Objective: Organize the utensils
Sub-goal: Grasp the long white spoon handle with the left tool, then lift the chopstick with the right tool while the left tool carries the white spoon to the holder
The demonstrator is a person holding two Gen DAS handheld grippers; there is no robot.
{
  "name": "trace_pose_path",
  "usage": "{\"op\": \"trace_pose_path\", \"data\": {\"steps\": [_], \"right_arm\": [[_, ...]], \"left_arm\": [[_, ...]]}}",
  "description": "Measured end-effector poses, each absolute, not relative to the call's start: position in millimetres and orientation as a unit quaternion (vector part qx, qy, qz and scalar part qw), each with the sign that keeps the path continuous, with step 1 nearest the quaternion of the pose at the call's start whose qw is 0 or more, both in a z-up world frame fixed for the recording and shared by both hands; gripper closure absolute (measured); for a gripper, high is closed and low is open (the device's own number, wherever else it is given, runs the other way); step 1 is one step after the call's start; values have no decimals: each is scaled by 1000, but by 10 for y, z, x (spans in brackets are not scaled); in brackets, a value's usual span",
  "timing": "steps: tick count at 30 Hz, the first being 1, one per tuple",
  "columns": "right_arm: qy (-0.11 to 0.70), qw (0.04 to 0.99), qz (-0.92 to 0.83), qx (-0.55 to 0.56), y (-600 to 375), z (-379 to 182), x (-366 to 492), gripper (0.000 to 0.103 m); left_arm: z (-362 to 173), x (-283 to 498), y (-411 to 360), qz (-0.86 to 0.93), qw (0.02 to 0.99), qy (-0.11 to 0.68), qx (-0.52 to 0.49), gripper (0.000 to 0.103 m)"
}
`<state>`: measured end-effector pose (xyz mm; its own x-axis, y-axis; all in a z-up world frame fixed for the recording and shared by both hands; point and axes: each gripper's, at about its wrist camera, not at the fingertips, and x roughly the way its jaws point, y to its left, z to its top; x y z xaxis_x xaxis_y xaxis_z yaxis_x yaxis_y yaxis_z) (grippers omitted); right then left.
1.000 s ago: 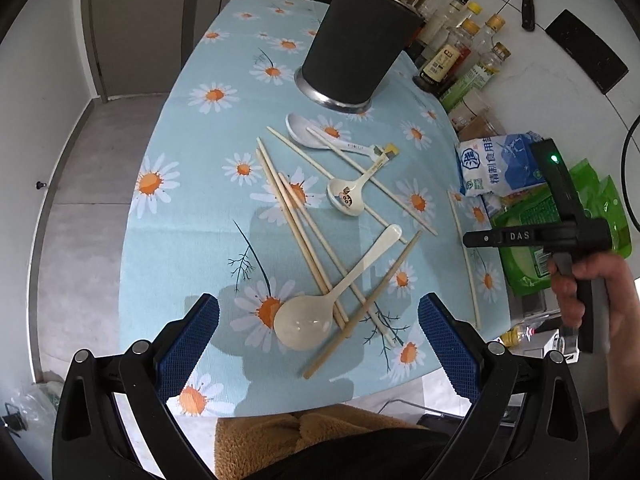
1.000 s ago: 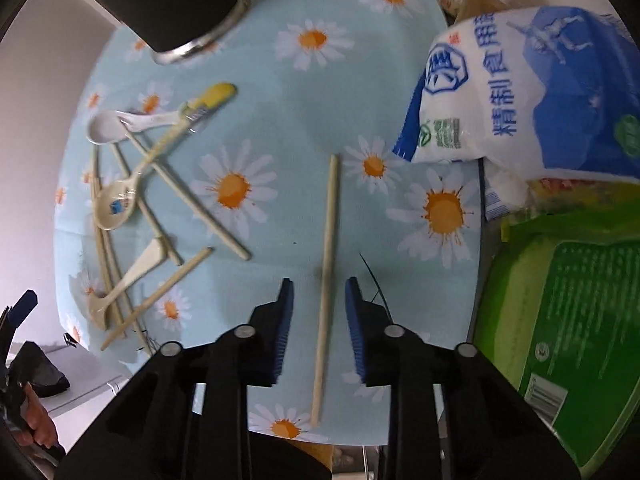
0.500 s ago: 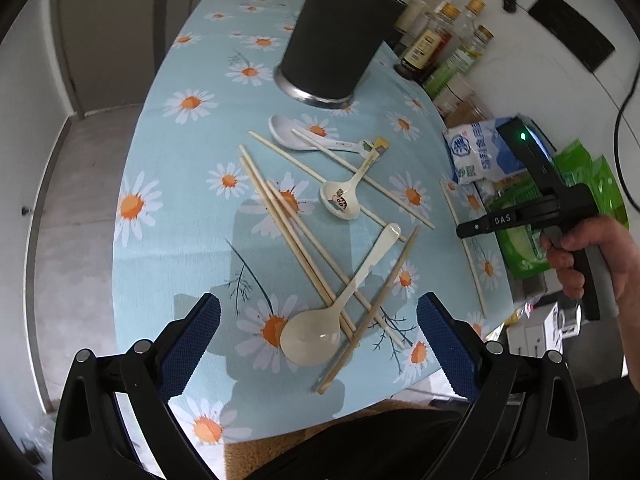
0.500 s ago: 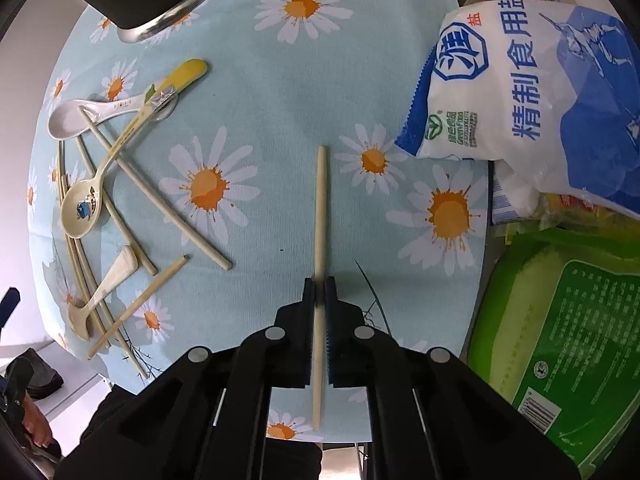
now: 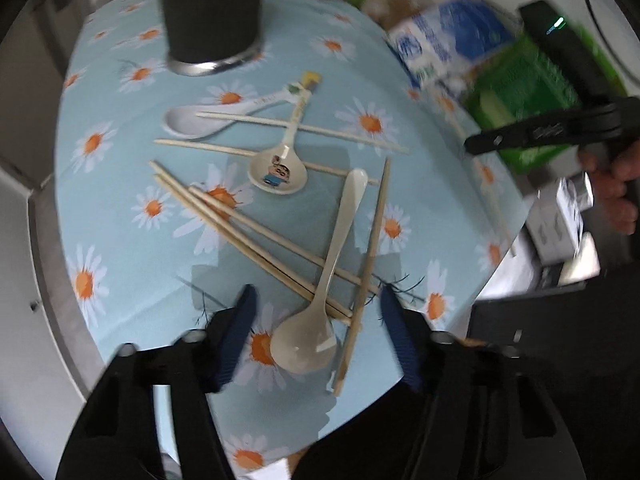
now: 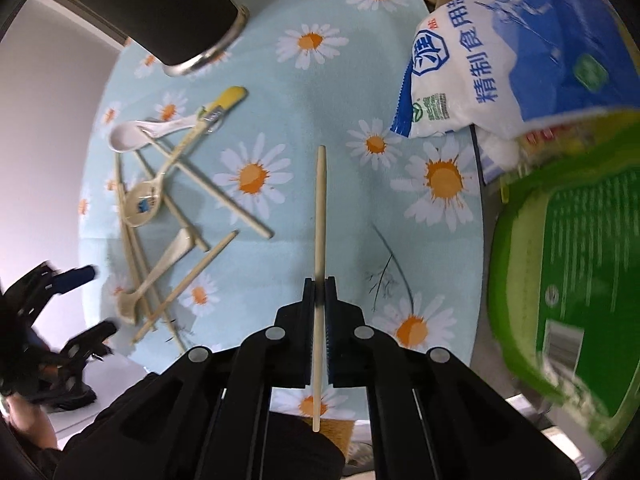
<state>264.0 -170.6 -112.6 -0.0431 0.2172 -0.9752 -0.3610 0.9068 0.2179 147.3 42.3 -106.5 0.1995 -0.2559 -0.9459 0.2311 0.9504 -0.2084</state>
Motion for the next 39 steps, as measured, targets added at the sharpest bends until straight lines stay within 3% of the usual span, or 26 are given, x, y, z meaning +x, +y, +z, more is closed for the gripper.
{"op": "trace_pose_path", "data": {"steps": [4, 14, 26, 39], "right_arm": [[683, 694, 227, -18, -1824, -1057, 2520, 98], [661, 706, 249, 44, -2021, -894, 2196, 98], [655, 704, 265, 69, -2110, -925, 2149, 98], [653, 698, 290, 50, -1929, -907, 2196, 98]], "left_arm": [[-1193, 1589, 347, -169, 751, 637, 31, 70], [-1355, 1784, 26, -203, 704, 674, 99, 70], [-1425, 1924, -220, -198, 681, 688, 151, 96], [-1288, 1933, 52, -186, 704, 674, 123, 97]]}}
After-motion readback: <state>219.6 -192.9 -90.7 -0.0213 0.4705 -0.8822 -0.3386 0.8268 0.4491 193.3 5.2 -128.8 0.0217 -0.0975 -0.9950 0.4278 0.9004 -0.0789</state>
